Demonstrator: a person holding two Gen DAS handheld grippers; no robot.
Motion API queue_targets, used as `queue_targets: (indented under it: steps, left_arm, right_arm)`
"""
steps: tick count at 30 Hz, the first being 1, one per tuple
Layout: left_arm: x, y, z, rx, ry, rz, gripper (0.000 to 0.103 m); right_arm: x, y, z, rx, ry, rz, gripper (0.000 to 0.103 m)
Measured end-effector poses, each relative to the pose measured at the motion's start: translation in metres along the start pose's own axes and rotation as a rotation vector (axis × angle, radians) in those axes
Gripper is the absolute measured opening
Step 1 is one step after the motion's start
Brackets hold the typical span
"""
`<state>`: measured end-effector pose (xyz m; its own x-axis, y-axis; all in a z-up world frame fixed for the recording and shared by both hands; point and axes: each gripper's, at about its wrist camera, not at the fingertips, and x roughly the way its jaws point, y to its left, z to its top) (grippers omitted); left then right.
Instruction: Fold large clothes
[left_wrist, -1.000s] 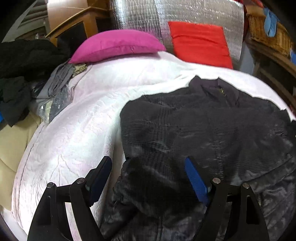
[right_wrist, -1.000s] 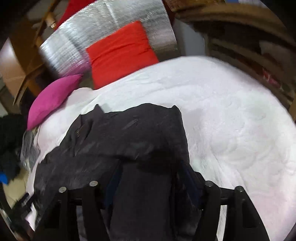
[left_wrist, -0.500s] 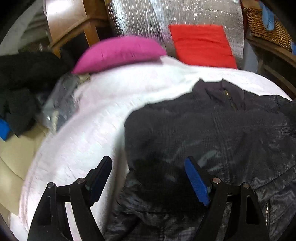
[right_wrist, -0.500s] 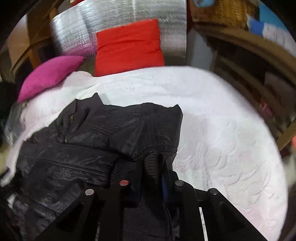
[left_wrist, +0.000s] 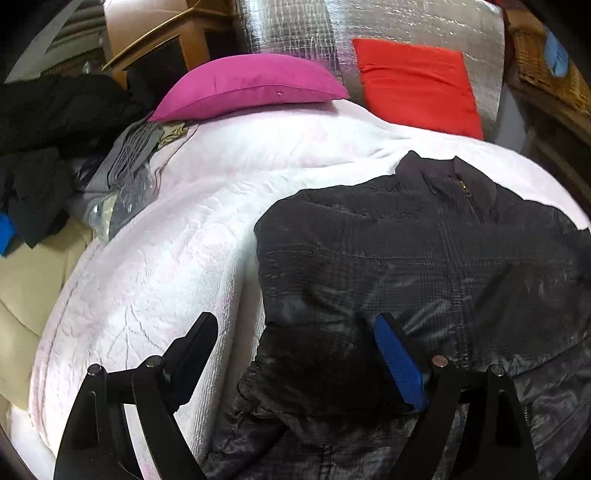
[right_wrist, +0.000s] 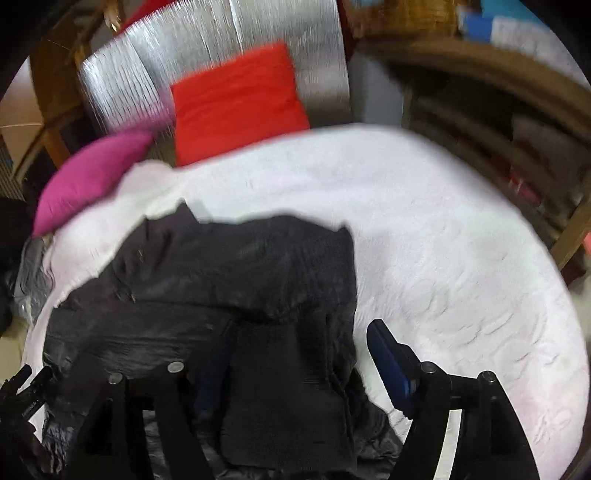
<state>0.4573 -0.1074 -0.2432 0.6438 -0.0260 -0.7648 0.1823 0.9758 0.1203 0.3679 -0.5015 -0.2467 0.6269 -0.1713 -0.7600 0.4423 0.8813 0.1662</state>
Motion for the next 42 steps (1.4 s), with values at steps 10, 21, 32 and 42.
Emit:
queue_targets:
  steps: [10,21,32,42]
  left_arm:
    - [-0.038,-0.007,-0.015,0.052,-0.106,0.023,0.087]
    - [-0.041,-0.002,-0.015,0.037,-0.124,0.022,0.087]
    - [-0.037,-0.001,-0.015,0.037,-0.113,0.020,0.087]
    - [-0.006,-0.014,-0.022,0.090,-0.017,0.042,0.087]
  right_arm:
    - [-0.048,0.033,-0.030,-0.122,-0.045,0.058,0.077]
    - [0.004,0.055,-0.044,-0.149,0.077,0.052,0.076]
    - [-0.008,0.069,-0.039,-0.183,0.035,0.061,0.076]
    - [0.024,0.105,-0.067,-0.325,0.134,0.085,0.076]
